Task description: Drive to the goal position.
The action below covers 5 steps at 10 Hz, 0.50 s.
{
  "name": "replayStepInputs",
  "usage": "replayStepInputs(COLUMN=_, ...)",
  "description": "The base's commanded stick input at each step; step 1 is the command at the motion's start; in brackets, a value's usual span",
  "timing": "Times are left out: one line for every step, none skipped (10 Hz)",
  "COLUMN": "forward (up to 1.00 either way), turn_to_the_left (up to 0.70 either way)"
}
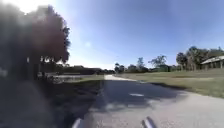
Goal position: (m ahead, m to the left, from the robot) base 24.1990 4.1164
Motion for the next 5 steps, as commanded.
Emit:
replayStepInputs(forward=0.70, turn_to_the_left=0.00)
replayStepInputs(forward=0.70, turn_to_the_left=0.00)
replayStepInputs(forward=0.70, turn_to_the_left=0.00)
replayStepInputs(forward=0.70, turn_to_the_left=0.00)
replayStepInputs(forward=0.70, turn_to_the_left=0.00)
